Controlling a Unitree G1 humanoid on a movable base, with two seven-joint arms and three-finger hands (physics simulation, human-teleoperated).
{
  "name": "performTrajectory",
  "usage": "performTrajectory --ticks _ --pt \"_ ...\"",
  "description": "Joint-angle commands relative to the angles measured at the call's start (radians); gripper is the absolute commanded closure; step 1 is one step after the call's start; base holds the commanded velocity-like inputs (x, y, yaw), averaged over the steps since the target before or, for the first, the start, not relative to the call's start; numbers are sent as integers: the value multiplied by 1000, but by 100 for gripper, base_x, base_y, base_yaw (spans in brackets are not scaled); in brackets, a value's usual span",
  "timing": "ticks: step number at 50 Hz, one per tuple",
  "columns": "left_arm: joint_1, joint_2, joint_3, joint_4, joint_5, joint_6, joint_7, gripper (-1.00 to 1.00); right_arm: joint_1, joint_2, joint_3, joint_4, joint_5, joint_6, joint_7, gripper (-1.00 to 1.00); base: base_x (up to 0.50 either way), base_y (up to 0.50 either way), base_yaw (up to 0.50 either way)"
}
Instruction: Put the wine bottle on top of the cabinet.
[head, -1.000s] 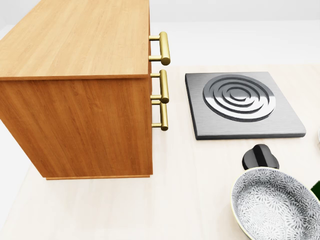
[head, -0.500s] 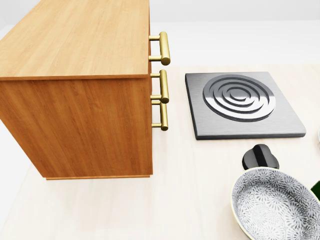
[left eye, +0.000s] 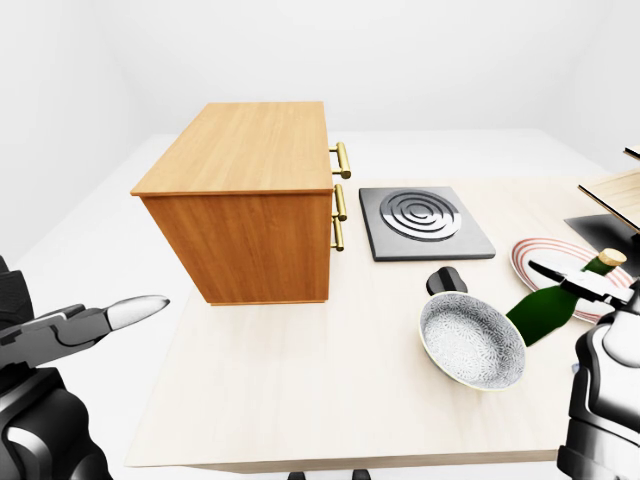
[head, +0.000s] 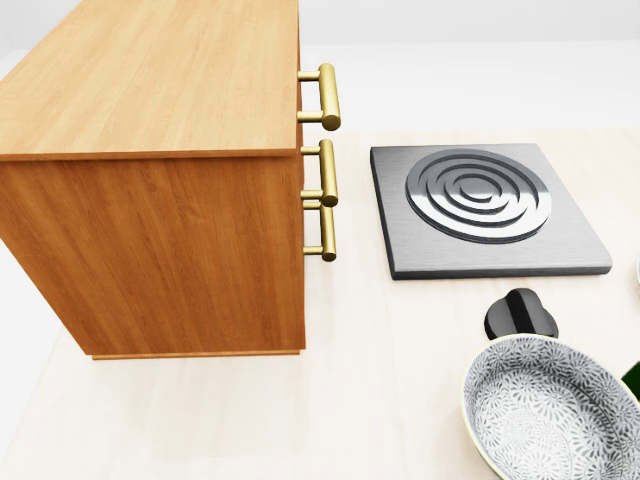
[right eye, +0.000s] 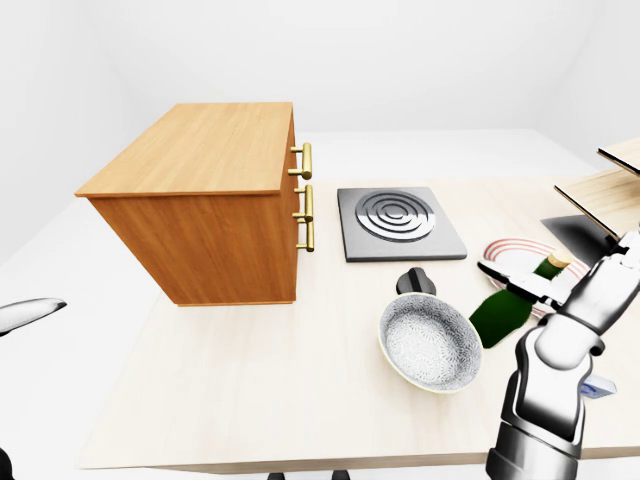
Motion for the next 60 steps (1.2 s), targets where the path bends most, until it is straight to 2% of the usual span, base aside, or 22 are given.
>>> performTrajectory --ticks 1,19,44,60 --pt "2 0 2 -1 1 0 -1 -100 5 -6 -18 55 26 0 -10 -100 0 0 0" --pt "-2 2 0 -2 3 0 0 -100 31 -17 -16 172 100 0 -41 -100 0 0 0" --pt "-1 -2 -11 0 13 0 -1 -100 -55 -80 57 391 171 0 -88 -100 0 0 0" --pt "-5 1 -6 -6 9 0 0 -100 -67 -112 70 493 218 0 -119 -100 0 0 0"
